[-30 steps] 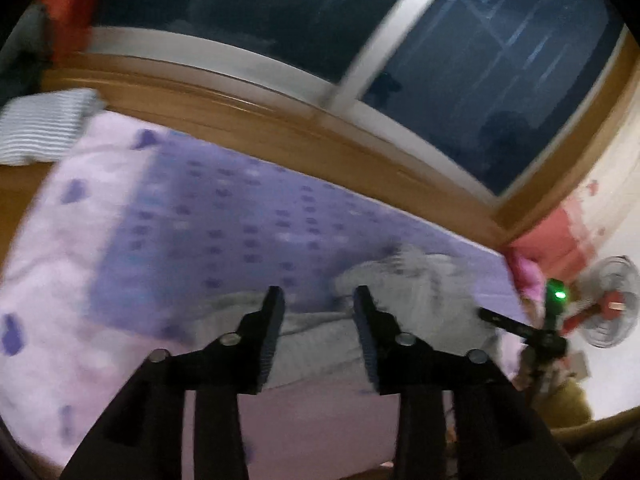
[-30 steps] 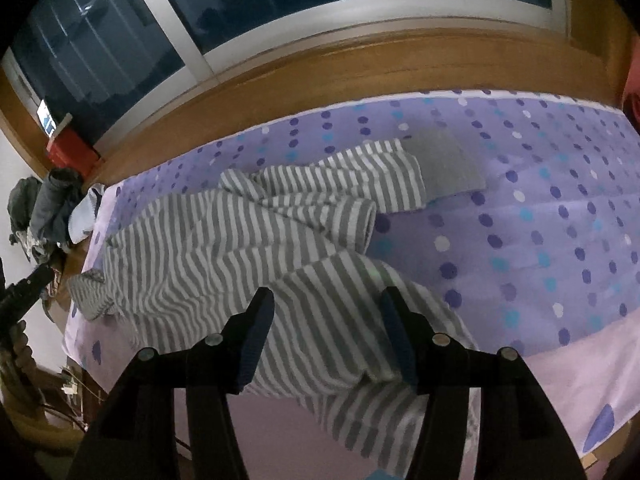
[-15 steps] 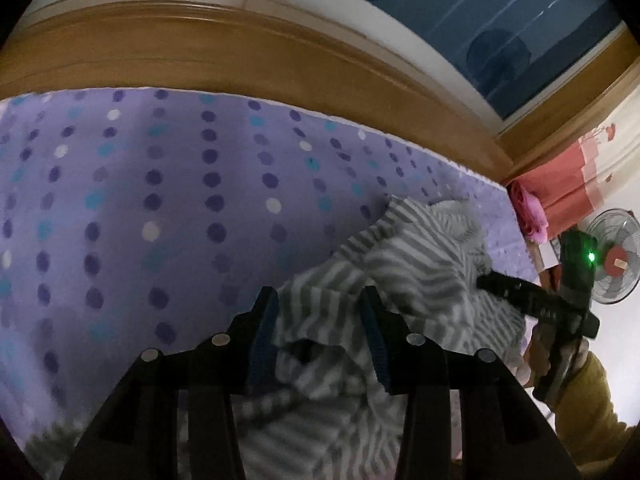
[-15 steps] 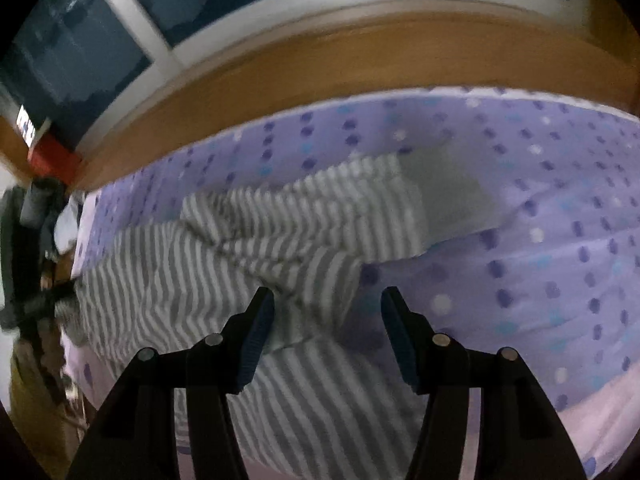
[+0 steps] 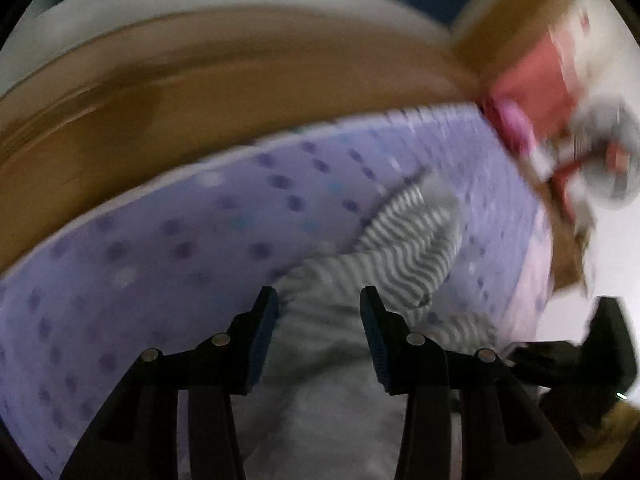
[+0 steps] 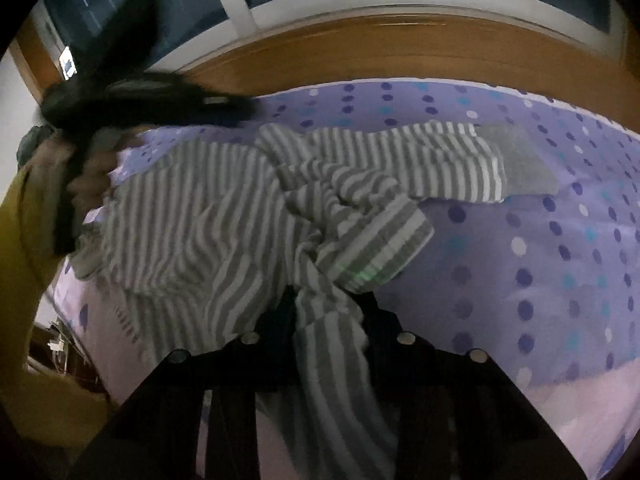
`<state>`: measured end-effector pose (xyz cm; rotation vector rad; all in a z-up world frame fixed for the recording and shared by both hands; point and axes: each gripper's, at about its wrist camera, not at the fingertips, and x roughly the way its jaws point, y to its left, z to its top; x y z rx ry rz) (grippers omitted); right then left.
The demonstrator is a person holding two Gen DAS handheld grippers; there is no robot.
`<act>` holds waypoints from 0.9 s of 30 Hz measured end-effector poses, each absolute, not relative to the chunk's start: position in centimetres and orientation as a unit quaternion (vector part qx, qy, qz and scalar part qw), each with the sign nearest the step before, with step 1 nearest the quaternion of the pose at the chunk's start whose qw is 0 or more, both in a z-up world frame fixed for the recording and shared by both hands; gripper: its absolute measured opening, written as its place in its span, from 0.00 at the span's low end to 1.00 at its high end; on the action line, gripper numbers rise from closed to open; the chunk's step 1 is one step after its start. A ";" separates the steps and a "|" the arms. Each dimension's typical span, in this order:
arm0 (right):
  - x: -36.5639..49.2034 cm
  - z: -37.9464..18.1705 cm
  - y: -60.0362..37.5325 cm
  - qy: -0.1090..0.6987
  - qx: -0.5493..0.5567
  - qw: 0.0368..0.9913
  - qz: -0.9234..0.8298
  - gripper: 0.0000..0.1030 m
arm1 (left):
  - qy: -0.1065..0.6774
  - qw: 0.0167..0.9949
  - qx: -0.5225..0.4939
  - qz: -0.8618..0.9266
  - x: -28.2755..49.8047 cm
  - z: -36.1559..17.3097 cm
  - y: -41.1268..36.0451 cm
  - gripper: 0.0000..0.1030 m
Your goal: Fold clothes
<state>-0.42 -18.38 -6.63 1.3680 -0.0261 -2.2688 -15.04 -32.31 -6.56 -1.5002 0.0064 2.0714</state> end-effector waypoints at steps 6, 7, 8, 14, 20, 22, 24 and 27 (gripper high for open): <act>0.5 -6.6 -17.6 -0.041 0.504 0.236 -0.830 0.29 | 0.140 0.284 -0.562 0.764 -14.8 -8.3 -27.0 0.51; 0.5 -6.7 -17.4 -0.048 0.504 0.233 -0.830 0.29 | 0.154 0.285 -0.560 0.762 -14.5 -8.4 -26.5 0.54; 0.6 -6.8 -17.3 -0.051 0.505 0.232 -0.830 0.29 | 0.169 0.283 -0.557 0.762 -14.3 -8.5 -26.0 0.54; 0.4 -7.2 -17.5 -0.047 0.507 0.226 -0.831 0.34 | 0.190 0.275 -0.533 0.778 -13.1 -8.5 -25.4 0.30; 0.0 -7.3 -16.9 -0.048 0.493 0.222 -0.840 0.20 | 0.048 0.271 -0.528 0.803 -13.0 -5.9 -29.8 0.09; -0.1 -6.4 -16.1 -0.056 0.476 0.214 -0.851 0.16 | -0.005 0.258 -0.505 0.823 -12.8 -3.4 -32.2 0.08; -0.6 -4.9 -15.3 -0.064 0.456 0.207 -0.863 0.14 | -0.030 0.240 -0.473 0.847 -12.3 -0.6 -34.5 0.08; -1.7 -2.2 -14.3 -0.065 0.420 0.203 -0.882 0.13 | -0.055 0.206 -0.414 0.885 -10.9 4.7 -38.1 0.08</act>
